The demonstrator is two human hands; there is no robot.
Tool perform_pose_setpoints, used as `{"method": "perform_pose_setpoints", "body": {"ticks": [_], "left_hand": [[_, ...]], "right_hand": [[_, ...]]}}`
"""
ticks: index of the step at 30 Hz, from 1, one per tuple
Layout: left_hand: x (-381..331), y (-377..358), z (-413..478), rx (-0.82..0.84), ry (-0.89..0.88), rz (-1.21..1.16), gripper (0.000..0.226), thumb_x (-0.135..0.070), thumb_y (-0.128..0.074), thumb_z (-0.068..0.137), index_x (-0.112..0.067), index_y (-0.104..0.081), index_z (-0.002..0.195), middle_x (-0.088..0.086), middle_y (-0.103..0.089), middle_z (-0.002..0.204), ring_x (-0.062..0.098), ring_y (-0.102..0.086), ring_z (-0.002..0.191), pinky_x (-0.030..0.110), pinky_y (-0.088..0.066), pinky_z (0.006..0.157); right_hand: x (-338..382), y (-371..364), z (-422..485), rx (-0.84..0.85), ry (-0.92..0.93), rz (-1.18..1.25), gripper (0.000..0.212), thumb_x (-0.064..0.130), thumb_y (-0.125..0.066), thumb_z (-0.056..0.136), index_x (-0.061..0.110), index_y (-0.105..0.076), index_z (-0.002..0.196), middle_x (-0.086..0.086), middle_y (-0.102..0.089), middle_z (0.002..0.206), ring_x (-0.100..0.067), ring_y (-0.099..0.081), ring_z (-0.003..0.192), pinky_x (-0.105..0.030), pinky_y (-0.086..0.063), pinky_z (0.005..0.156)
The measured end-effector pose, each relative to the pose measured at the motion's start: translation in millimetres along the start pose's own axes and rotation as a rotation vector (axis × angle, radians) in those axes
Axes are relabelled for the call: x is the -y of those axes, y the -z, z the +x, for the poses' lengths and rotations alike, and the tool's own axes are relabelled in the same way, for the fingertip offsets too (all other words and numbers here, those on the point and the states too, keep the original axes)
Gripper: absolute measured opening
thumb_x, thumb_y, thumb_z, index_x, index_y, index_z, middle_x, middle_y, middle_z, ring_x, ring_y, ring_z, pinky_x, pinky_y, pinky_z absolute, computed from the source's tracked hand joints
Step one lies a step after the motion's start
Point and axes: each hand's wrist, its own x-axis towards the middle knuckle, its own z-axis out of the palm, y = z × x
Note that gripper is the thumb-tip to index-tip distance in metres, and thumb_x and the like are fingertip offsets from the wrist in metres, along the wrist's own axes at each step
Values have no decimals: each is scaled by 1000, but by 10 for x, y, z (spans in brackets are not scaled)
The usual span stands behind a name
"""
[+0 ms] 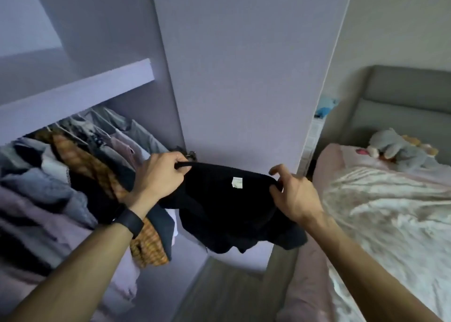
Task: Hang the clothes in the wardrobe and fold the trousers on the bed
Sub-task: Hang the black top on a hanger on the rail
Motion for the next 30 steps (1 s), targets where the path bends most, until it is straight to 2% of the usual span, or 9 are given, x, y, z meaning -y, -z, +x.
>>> {"method": "perform_pose_setpoints", "body": {"ticks": [3, 9, 13, 17, 20, 22, 25, 28, 30], "left_hand": [[256, 68, -142, 77, 101, 124, 15, -42, -64, 88, -40, -70, 102, 1, -74, 104, 34, -67, 98, 35, -54, 72], [641, 167, -413, 87, 339, 67, 34, -38, -50, 88, -39, -62, 120, 9, -70, 108, 38, -64, 99, 38, -51, 76], [840, 345, -422, 138, 589, -246, 32, -33, -49, 84, -30, -74, 105, 1, -73, 105, 29, -66, 97, 38, -54, 85], [1001, 516, -415, 72, 796, -530, 14, -23, -57, 92, -23, -71, 89, 4, -75, 84, 19, -74, 66, 33, -55, 68], [1041, 603, -461, 108, 791, -584, 14, -20, -61, 94, -32, -67, 89, -7, -74, 78, 11, -72, 69, 30, -49, 70], [1023, 640, -593, 93, 776, -583, 9, -15, -65, 87, -15, -71, 93, 6, -69, 77, 21, -64, 68, 32, -44, 66], [1008, 641, -952, 3, 788, -512, 21, -15, -67, 90, 4, -69, 100, 20, -69, 80, 30, -64, 74, 37, -47, 69], [1034, 727, -1395, -83, 858, -297, 14, -32, -66, 96, -25, -73, 85, -8, -76, 75, 11, -72, 75, 36, -58, 79], [1056, 879, -1596, -67, 887, -104, 19, -49, -65, 91, -34, -72, 81, -21, -72, 73, 7, -69, 76, 33, -57, 77]], "right_hand": [[300, -151, 194, 275, -29, -57, 26, 31, -51, 92, 32, -62, 115, -2, -73, 104, -31, -66, 96, -38, -55, 81], [939, -469, 648, 276, -12, 400, 28, 18, -47, 93, 25, -69, 109, 0, -74, 74, -17, -71, 64, -36, -60, 73], [1236, -717, 1001, 448, 126, 443, 23, 18, -53, 93, 29, -65, 108, 11, -73, 70, 0, -66, 54, -18, -50, 61], [1453, -877, 1342, 555, 257, 531, 26, 19, -65, 89, 31, -64, 112, 11, -74, 79, -1, -68, 59, -11, -47, 57], [1585, -943, 1519, 621, 345, 580, 34, 12, -73, 86, 31, -66, 114, 8, -73, 89, -9, -71, 77, -26, -58, 74], [1673, -992, 1612, 647, 442, 548, 26, 10, -68, 92, 21, -69, 115, 1, -74, 92, -19, -71, 88, -40, -59, 87], [1840, -1063, 1589, 566, 666, 450, 18, 16, -60, 98, 16, -72, 112, -1, -75, 88, -21, -70, 86, -40, -56, 85], [2095, -1070, 1408, 460, 841, 487, 18, 18, -66, 96, 16, -75, 111, -4, -68, 92, -25, -65, 86, -30, -48, 77], [2306, -1046, 1295, 565, 811, 582, 17, 15, -64, 98, 24, -72, 109, -2, -67, 93, -24, -69, 78, -29, -53, 72]]}}
